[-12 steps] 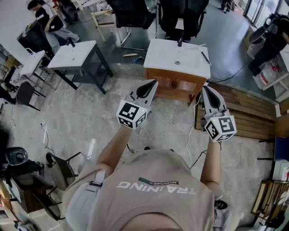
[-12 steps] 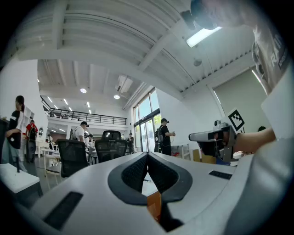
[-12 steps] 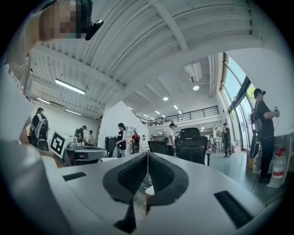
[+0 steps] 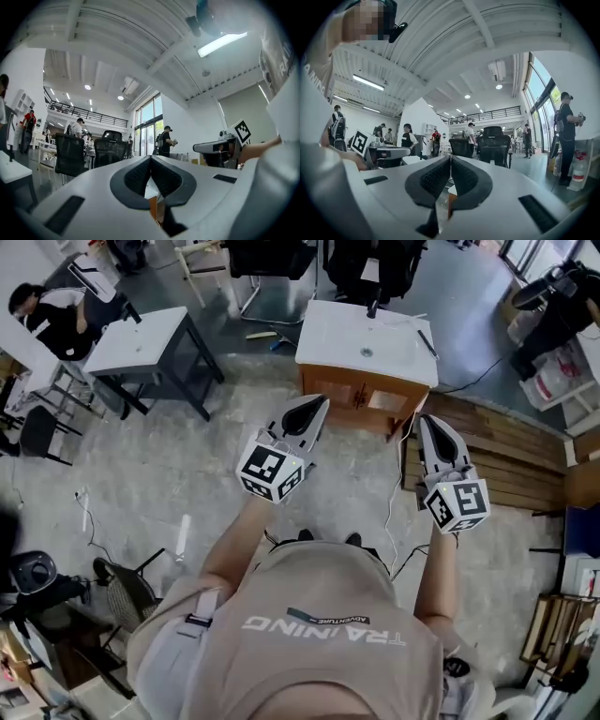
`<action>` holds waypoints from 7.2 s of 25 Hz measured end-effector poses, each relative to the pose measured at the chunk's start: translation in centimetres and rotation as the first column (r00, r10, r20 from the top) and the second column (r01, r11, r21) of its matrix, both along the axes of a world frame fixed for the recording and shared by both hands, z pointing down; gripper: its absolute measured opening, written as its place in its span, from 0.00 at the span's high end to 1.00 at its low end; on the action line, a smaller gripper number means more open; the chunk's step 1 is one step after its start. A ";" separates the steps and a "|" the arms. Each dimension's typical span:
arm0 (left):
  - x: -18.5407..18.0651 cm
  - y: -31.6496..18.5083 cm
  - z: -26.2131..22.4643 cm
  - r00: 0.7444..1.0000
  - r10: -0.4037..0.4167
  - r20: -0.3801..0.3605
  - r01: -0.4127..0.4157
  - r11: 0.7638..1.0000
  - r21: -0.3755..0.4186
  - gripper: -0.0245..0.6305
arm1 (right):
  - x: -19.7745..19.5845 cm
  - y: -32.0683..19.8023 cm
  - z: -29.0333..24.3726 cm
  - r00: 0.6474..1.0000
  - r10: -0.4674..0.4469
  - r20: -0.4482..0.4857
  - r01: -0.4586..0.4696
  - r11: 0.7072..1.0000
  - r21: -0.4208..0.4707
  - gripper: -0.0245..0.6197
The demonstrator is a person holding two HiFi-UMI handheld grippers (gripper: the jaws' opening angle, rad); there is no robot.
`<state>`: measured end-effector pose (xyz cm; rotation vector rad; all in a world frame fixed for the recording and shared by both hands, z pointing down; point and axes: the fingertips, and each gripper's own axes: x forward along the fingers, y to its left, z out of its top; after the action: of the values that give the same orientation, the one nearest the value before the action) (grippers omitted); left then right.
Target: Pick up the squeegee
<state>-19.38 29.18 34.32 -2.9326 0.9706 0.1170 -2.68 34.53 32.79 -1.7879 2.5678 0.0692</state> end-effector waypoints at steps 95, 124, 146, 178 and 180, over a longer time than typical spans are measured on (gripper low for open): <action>19.2 -56.7 7.9 0.983 -0.169 0.064 0.176 0.977 -0.117 0.94 | 21.4 -59.5 9.0 0.996 -0.086 -0.011 0.084 0.990 -0.116 0.91; 20.7 -56.6 10.8 0.968 -0.199 0.155 0.226 0.957 -0.184 0.94 | 34.7 -64.7 40.3 0.989 -0.030 -0.146 -0.065 0.791 -0.608 0.69; 21.4 -57.7 11.3 0.967 -0.210 0.147 0.238 0.949 -0.208 0.94 | 33.5 -64.9 44.0 0.963 -0.119 -0.241 -0.083 0.723 -0.686 0.76; 17.8 -59.1 9.7 0.988 -0.115 0.101 0.130 0.978 -0.165 0.94 | 29.3 -62.3 21.3 0.980 0.169 -0.105 -0.198 0.884 -0.423 0.83; 17.5 -59.5 9.3 0.989 -0.108 0.097 0.122 0.981 -0.150 0.94 | 28.4 -62.2 19.0 0.981 0.167 -0.100 -0.194 0.901 -0.387 0.83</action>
<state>-1.87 -30.37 43.63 -2.9797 1.1831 -0.0970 25.71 -27.70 51.76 -2.1855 2.5932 -0.4312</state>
